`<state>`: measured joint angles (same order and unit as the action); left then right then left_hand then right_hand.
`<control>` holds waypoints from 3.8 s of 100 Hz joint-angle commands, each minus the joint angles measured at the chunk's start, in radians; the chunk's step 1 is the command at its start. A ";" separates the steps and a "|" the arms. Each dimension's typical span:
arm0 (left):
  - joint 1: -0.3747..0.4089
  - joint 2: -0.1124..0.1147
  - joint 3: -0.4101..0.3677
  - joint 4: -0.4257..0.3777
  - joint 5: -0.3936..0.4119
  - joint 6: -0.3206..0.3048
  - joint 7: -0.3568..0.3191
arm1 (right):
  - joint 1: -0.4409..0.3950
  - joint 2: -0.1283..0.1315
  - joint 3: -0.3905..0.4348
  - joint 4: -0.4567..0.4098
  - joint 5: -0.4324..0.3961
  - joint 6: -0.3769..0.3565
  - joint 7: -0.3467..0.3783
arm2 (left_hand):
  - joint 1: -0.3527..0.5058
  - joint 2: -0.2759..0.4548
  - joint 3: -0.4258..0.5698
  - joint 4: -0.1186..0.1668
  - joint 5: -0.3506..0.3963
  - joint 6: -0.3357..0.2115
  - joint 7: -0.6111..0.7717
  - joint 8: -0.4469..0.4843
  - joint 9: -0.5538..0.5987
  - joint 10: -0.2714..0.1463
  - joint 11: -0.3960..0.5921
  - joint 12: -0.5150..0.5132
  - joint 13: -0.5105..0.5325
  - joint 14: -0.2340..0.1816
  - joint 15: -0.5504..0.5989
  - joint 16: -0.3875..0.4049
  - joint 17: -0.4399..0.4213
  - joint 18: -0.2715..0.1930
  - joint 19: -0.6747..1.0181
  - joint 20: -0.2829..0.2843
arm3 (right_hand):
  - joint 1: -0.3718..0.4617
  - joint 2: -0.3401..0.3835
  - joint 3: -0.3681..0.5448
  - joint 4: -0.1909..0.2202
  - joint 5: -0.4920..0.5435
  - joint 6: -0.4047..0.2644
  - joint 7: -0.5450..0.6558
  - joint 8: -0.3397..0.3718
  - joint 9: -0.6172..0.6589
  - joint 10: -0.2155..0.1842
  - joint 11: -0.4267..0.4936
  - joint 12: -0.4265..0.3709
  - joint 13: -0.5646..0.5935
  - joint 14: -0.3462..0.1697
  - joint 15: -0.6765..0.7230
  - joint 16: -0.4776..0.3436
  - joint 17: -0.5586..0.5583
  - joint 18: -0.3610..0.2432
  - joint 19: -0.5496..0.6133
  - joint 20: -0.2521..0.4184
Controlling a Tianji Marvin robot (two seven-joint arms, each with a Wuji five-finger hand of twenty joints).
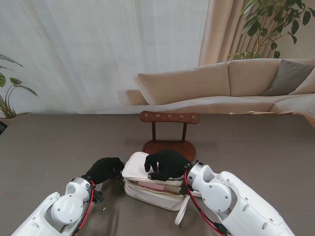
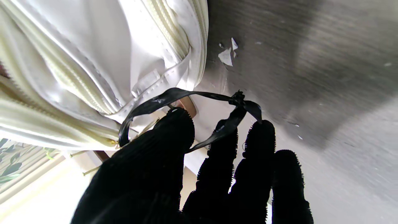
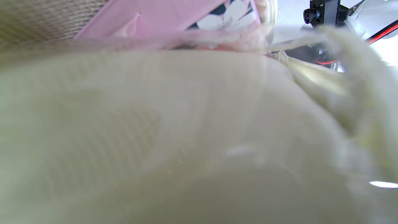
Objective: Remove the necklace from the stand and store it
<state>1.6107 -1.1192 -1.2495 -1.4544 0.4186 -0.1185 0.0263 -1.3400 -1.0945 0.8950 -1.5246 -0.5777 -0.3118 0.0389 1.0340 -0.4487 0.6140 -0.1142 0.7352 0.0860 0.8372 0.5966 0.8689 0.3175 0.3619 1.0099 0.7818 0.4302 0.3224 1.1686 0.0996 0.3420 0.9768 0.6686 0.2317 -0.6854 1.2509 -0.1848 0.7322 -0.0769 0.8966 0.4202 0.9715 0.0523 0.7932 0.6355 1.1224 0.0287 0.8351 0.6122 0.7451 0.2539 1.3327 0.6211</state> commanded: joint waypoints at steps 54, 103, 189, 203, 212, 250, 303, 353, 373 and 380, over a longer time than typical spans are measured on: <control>0.068 0.002 -0.054 -0.094 -0.003 -0.021 -0.029 | -0.016 0.003 -0.010 0.017 -0.014 -0.006 0.020 | -0.016 -0.102 0.160 -0.051 -0.034 0.066 0.323 0.070 0.221 -0.039 0.065 0.200 0.146 -0.095 0.454 0.318 0.195 0.054 0.266 0.059 | -0.014 0.003 -0.011 0.037 -0.006 -0.003 -0.011 0.017 -0.010 -0.016 -0.003 -0.008 -0.002 0.061 -0.050 -0.041 -0.152 -0.021 -0.008 -0.010; 0.124 0.007 -0.085 -0.175 -0.196 -0.032 -0.136 | -0.021 0.004 -0.008 0.014 -0.014 -0.004 0.025 | 0.034 -0.082 0.151 -0.052 -0.046 0.118 0.313 0.173 0.220 -0.003 0.097 0.277 0.120 -0.067 0.527 0.378 0.124 0.040 0.273 0.125 | -0.015 0.007 -0.016 0.038 -0.021 -0.001 -0.022 0.009 -0.024 -0.011 -0.015 -0.017 -0.012 0.064 -0.052 -0.041 -0.163 -0.022 -0.012 -0.009; 0.232 0.028 -0.153 -0.280 -0.164 -0.027 -0.204 | -0.037 0.026 0.015 -0.057 -0.059 -0.042 0.085 | 0.026 -0.087 0.152 -0.043 -0.032 0.117 0.291 0.157 0.228 0.003 0.091 0.261 0.134 -0.048 0.502 0.363 0.126 0.045 0.258 0.123 | -0.074 0.067 -0.122 0.051 -0.114 -0.035 -0.095 -0.039 -0.189 0.002 -0.162 -0.156 -0.212 0.122 -0.327 -0.177 -0.340 0.006 -0.220 -0.083; 0.257 0.027 -0.168 -0.302 -0.172 -0.036 -0.203 | -0.045 0.025 0.010 -0.027 -0.099 -0.070 0.046 | 0.026 -0.086 0.149 -0.043 -0.031 0.116 0.290 0.157 0.228 0.000 0.091 0.260 0.134 -0.049 0.500 0.362 0.126 0.045 0.258 0.123 | -0.084 0.051 -0.132 0.047 -0.167 -0.037 -0.119 -0.050 -0.260 0.006 -0.181 -0.167 -0.278 0.130 -0.377 -0.199 -0.390 0.005 -0.274 -0.106; 0.270 0.023 -0.175 -0.311 -0.184 -0.045 -0.188 | -0.048 0.026 0.006 -0.015 -0.143 -0.085 0.018 | 0.028 -0.085 0.147 -0.042 -0.029 0.109 0.287 0.155 0.227 0.000 0.091 0.259 0.134 -0.049 0.499 0.361 0.126 0.045 0.257 0.123 | -0.103 0.042 -0.145 0.042 -0.215 -0.033 -0.137 -0.059 -0.319 0.008 -0.190 -0.173 -0.328 0.135 -0.394 -0.207 -0.423 0.003 -0.293 -0.109; 0.314 0.016 -0.216 -0.350 -0.190 -0.079 -0.156 | -0.074 0.037 0.018 0.003 -0.255 -0.147 -0.036 | 0.030 -0.085 0.141 -0.040 -0.022 0.106 0.280 0.153 0.225 -0.003 0.087 0.257 0.129 -0.049 0.498 0.362 0.123 0.041 0.255 0.123 | -0.141 0.050 -0.205 0.035 -0.254 -0.036 -0.142 -0.079 -0.392 0.002 -0.176 -0.189 -0.399 0.122 -0.392 -0.216 -0.474 -0.006 -0.334 -0.105; 0.360 0.045 -0.278 -0.462 -0.109 -0.067 -0.268 | -0.067 0.040 0.013 0.049 -0.362 -0.165 -0.134 | 0.027 -0.083 0.131 -0.037 -0.019 0.087 0.270 0.154 0.226 -0.014 0.081 0.254 0.125 -0.054 0.490 0.359 0.120 0.037 0.251 0.122 | -0.078 0.112 -0.095 0.054 -0.125 -0.041 -0.073 -0.064 -0.313 -0.019 -0.137 -0.193 -0.320 0.087 -0.348 -0.217 -0.426 -0.023 -0.319 -0.099; 0.429 0.059 -0.318 -0.534 -0.029 -0.067 -0.319 | -0.039 0.041 -0.014 0.077 -0.345 -0.165 -0.117 | 0.020 -0.079 0.123 -0.035 -0.015 0.072 0.260 0.152 0.222 -0.025 0.079 0.252 0.118 -0.070 0.492 0.360 0.125 0.025 0.250 0.121 | -0.092 0.068 -0.082 0.034 -0.109 -0.055 -0.063 -0.094 -0.210 -0.031 -0.132 -0.156 -0.235 0.075 -0.309 -0.190 -0.401 -0.036 -0.261 -0.142; 0.421 0.063 -0.309 -0.510 0.025 -0.052 -0.328 | -0.043 0.047 -0.009 0.047 -0.338 -0.178 -0.068 | 0.021 -0.078 0.120 -0.036 -0.015 0.071 0.258 0.152 0.221 -0.027 0.078 0.250 0.116 -0.070 0.488 0.359 0.123 0.023 0.248 0.119 | -0.146 0.033 -0.150 0.025 -0.246 0.002 -0.134 -0.116 -0.311 -0.015 -0.145 -0.153 -0.308 0.101 -0.319 -0.184 -0.457 -0.017 -0.301 -0.144; 0.424 0.067 -0.309 -0.509 0.054 -0.048 -0.338 | -0.046 0.054 -0.006 0.030 -0.340 -0.180 -0.032 | 0.021 -0.079 0.120 -0.035 -0.015 0.069 0.260 0.152 0.222 -0.029 0.079 0.249 0.117 -0.074 0.488 0.358 0.124 0.022 0.247 0.119 | -0.163 0.047 -0.199 0.028 -0.312 0.031 -0.167 -0.137 -0.387 -0.009 -0.156 -0.156 -0.356 0.108 -0.330 -0.181 -0.484 -0.013 -0.335 -0.134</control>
<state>2.0255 -1.0568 -1.5588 -1.9681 0.4662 -0.1731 -0.2784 -1.3539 -1.0572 0.9077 -1.5193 -0.8993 -0.4886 -0.0499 1.0330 -0.5335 0.7479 -0.1463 0.6709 0.2092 0.9885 0.7164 1.0810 0.2970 0.4467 1.2695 0.9074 0.3631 0.8189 1.5276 0.2435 0.3939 1.2180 0.7769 0.1246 -0.6218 1.1207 -0.1565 0.4809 -0.0633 0.7441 0.3028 0.6464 0.0232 0.6536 0.4814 0.8044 -0.0788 0.8866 0.5879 0.7226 0.2250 1.0806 0.5326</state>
